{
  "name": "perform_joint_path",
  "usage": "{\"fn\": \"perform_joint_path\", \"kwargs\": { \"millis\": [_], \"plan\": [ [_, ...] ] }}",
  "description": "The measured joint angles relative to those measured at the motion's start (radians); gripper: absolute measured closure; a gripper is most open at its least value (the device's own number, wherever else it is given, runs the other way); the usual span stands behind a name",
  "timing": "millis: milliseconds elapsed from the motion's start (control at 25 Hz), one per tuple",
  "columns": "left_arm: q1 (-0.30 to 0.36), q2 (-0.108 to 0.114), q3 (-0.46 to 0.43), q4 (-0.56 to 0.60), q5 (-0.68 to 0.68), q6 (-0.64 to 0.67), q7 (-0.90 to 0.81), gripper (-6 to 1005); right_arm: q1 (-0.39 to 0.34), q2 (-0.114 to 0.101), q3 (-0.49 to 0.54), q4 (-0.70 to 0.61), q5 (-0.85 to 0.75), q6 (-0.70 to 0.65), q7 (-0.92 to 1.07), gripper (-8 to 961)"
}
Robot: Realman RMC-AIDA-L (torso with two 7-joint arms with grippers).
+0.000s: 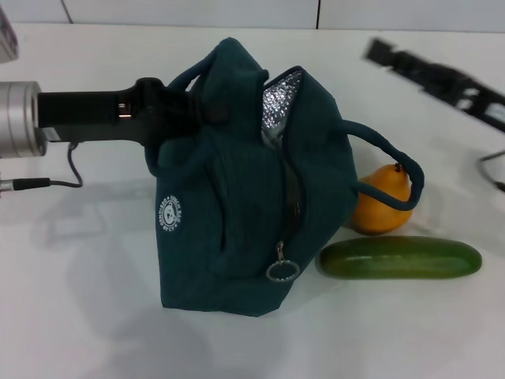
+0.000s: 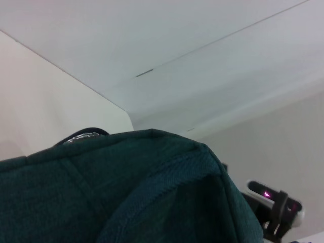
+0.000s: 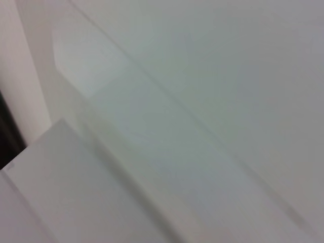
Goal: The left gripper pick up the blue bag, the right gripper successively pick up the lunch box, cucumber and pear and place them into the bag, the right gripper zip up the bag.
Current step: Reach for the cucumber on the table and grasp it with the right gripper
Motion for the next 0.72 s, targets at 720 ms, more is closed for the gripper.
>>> {"fn": "perform_joint_path", "kwargs": {
  "millis": [720],
  "plan": [
    [0.037, 0.033, 0.009, 0.002, 0.011, 0.012, 0.003, 959, -0.186, -0.164, 0.309, -0.225, -0.542, -0.039, -0.042, 244]
  ]
}}
